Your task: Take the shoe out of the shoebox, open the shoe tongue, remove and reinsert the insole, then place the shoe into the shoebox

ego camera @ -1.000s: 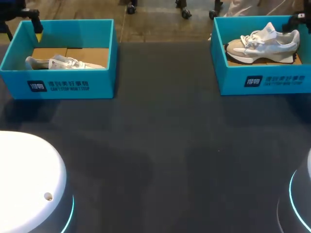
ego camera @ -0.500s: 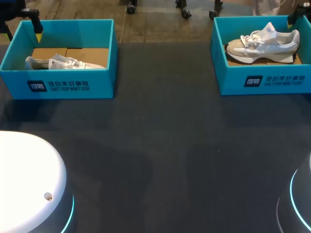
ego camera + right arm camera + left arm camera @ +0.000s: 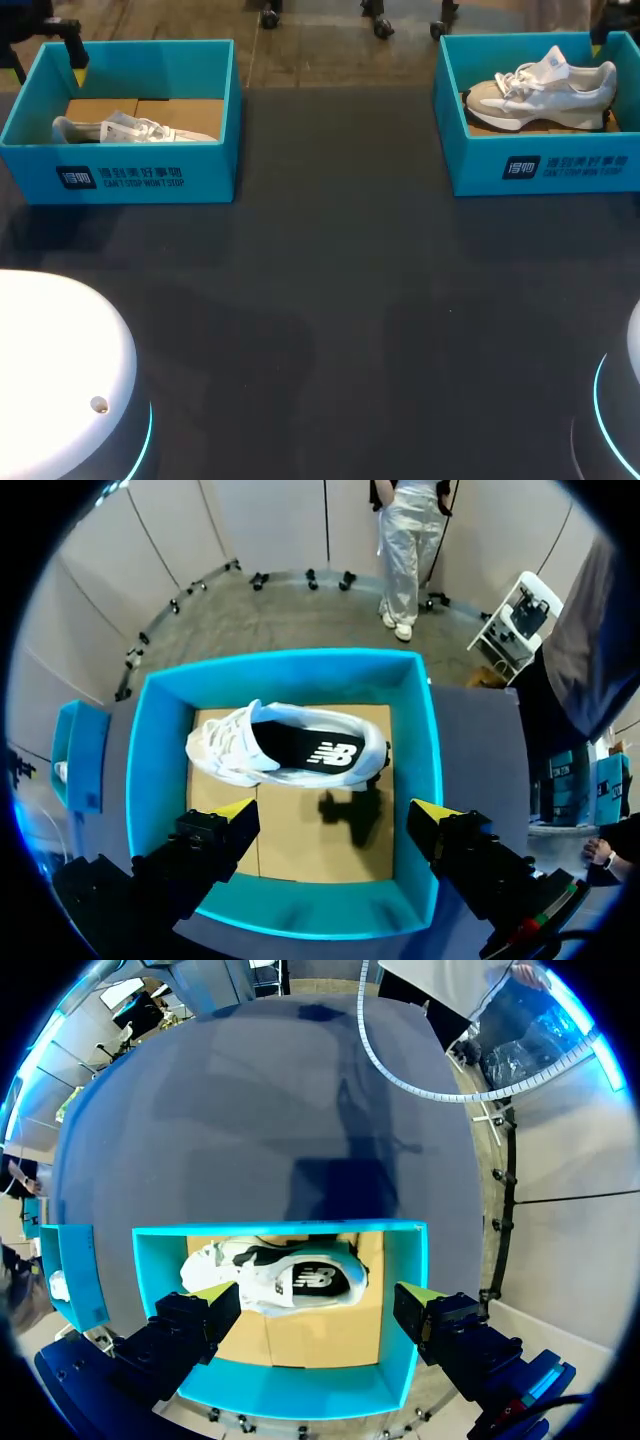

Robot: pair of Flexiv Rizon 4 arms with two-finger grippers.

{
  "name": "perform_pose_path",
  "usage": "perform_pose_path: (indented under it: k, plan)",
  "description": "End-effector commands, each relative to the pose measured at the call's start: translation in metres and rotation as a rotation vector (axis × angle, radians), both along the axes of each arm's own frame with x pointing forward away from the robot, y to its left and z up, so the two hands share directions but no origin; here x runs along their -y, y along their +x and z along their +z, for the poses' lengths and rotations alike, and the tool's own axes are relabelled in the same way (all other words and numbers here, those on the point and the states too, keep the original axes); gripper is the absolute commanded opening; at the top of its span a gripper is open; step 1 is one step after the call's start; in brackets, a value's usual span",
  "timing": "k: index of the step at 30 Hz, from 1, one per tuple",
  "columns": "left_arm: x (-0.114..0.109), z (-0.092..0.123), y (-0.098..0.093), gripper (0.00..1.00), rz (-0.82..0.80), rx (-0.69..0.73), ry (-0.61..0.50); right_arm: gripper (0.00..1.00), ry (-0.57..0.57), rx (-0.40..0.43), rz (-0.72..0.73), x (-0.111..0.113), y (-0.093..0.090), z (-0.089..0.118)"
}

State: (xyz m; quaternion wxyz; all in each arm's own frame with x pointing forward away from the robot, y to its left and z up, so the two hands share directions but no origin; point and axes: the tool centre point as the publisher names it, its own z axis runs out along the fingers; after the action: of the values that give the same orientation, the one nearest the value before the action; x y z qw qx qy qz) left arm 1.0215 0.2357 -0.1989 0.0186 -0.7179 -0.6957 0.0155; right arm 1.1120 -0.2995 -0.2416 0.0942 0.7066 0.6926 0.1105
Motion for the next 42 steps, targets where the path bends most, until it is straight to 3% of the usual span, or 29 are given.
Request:
perform_pose_path:
  k: [1,8,10,16,19,22,26,28,30,34,42]
  plan:
    - [0.000,0.000,-0.002,1.00,-0.001,0.005,0.001,1.00,0.005,-0.121,-0.012,0.001,0.012,-0.008]
    - [0.000,0.000,-0.002,1.00,-0.001,0.005,0.001,0.98,-0.011,-0.166,-0.029,0.006,0.016,-0.020]
    - [0.000,0.000,-0.002,1.00,-0.001,0.005,0.001,0.89,-0.024,-0.184,-0.031,0.006,0.019,-0.024]
    - [0.000,0.000,-0.002,1.00,-0.001,0.005,0.001,0.84,-0.030,-0.182,-0.073,0.002,0.024,-0.030]
    - [0.000,0.000,-0.002,1.00,-0.001,0.005,0.001,0.73,-0.031,-0.184,-0.086,0.001,0.029,-0.035]
    - [0.000,0.000,-0.002,1.00,-0.001,0.005,0.001,0.73,-0.050,-0.194,-0.116,0.002,0.034,-0.040]
    - [0.000,0.000,-0.002,1.00,-0.001,0.005,0.001,0.65,-0.063,-0.199,-0.171,0.001,0.037,-0.044]
    - [0.000,0.000,-0.002,1.00,-0.001,0.005,0.001,0.64,-0.056,-0.193,-0.189,0.001,0.038,-0.045]
    - [0.000,0.000,-0.002,1.00,-0.001,0.005,0.001,0.70,-0.052,-0.200,-0.201,0.000,0.040,-0.048]
    - [0.000,0.000,-0.002,1.00,-0.001,0.005,0.001,0.69,-0.062,-0.218,-0.210,0.002,0.043,-0.052]
    - [0.000,0.000,-0.002,1.00,-0.001,0.005,0.001,0.56,-0.103,-0.257,-0.244,0.017,0.048,-0.067]
